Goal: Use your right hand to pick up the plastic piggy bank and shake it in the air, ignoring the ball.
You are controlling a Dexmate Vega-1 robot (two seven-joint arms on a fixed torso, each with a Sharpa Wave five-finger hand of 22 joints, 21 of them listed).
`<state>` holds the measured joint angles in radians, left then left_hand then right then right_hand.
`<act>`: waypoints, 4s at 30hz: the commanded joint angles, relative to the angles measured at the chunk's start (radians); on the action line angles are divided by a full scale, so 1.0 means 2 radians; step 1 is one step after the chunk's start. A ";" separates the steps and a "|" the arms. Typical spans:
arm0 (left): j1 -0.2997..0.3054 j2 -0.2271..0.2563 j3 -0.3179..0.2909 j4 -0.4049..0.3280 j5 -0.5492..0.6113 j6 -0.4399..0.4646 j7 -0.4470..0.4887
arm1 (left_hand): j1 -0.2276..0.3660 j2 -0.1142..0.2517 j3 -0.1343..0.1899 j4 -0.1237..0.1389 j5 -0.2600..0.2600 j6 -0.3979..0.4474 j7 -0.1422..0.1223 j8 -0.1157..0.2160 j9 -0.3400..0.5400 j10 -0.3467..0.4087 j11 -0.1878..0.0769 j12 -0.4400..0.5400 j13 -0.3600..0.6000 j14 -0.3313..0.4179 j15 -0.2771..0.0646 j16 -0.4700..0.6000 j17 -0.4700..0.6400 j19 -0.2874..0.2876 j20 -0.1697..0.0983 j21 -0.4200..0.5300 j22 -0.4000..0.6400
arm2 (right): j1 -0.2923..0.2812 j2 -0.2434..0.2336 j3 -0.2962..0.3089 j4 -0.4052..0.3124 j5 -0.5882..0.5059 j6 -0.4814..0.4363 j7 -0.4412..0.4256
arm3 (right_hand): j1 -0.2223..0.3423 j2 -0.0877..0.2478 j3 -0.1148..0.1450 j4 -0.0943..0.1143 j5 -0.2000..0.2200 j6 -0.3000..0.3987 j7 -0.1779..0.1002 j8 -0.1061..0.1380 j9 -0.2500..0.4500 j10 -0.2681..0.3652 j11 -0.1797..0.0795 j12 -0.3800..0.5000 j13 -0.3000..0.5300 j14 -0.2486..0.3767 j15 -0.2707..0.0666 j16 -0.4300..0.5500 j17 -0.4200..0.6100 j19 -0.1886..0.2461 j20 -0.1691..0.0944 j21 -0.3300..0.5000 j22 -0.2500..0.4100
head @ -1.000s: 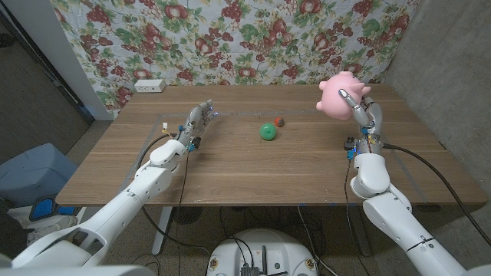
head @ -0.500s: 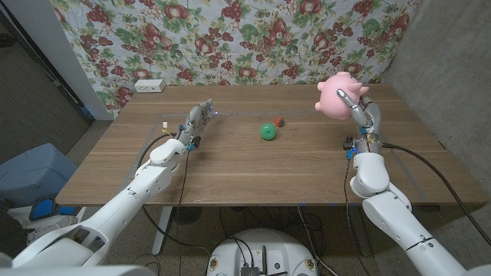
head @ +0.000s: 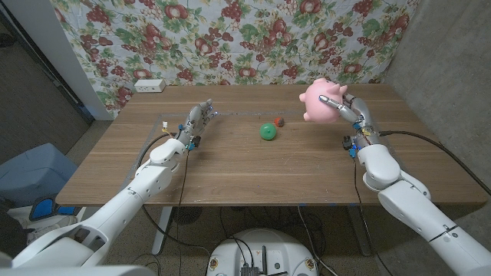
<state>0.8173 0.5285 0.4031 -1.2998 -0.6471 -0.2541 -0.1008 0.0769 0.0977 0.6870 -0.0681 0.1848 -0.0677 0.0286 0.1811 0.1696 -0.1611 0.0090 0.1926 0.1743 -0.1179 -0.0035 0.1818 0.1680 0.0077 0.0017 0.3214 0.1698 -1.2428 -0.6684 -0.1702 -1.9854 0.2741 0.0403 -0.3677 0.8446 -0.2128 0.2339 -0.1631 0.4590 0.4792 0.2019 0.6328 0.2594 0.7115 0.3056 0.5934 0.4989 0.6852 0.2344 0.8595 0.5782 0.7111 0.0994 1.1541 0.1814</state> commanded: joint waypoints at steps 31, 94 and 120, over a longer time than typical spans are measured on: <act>-0.013 -0.006 0.002 0.019 0.000 0.001 -0.007 | 0.007 0.034 -0.002 -0.006 -0.001 0.002 0.001 0.000 0.002 -0.003 0.001 -0.001 0.002 -0.002 0.000 0.000 0.001 0.007 0.001 -0.006 0.003 | 0.032 -0.061 -0.032 -0.014 0.004 -0.048 -0.003 | 0.069 0.136 0.149 0.005 0.091 0.236 -0.047 0.001 0.112 0.170 -0.159 0.047 0.147 0.160 -0.222 0.092 0.318 -0.062 -0.050 0.008 0.000; -0.018 -0.007 0.002 0.027 -0.003 0.000 -0.015 | 0.010 0.036 -0.007 -0.007 -0.001 0.003 0.000 0.000 0.002 -0.003 0.001 -0.001 0.002 -0.002 0.000 0.000 0.001 0.011 0.002 -0.016 0.003 | 0.022 -0.028 -0.014 -0.026 -0.029 -0.068 0.004 | 0.058 0.135 0.153 0.005 0.084 0.234 -0.054 -0.004 0.107 0.168 -0.166 0.040 0.145 0.162 -0.222 0.079 0.316 -0.067 -0.053 0.018 -0.001; -0.023 -0.011 0.001 0.040 -0.005 -0.002 -0.018 | 0.011 0.037 -0.008 -0.008 -0.001 0.003 0.000 0.000 0.002 -0.003 0.001 -0.001 0.002 -0.002 0.000 -0.001 0.001 0.012 0.002 -0.020 0.004 | 0.081 -0.120 -0.052 -0.052 0.017 -0.169 0.083 | 0.053 0.139 0.152 0.005 0.077 0.230 -0.050 -0.003 0.110 0.165 -0.159 0.038 0.148 0.160 -0.221 0.067 0.308 -0.078 -0.045 0.019 -0.001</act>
<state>0.7750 0.5092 0.4054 -1.2291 -0.6550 -0.2571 -0.1333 0.0861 0.1015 0.6733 -0.0817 0.1853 -0.0677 0.0286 0.1811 0.1696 -0.1611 0.0090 0.1926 0.1743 -0.1179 -0.0035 0.1818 0.1680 0.0219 0.0052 0.2880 0.1744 -1.1115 -0.8626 -0.2515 -2.0762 0.2837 -0.2439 -0.2214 0.8445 -0.2128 0.2339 -0.1631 0.4596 0.4930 0.2050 0.6206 0.2595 0.7129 0.3069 0.5996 0.4988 0.6936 0.2429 0.8714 0.5782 0.6723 0.1231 1.1844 0.1767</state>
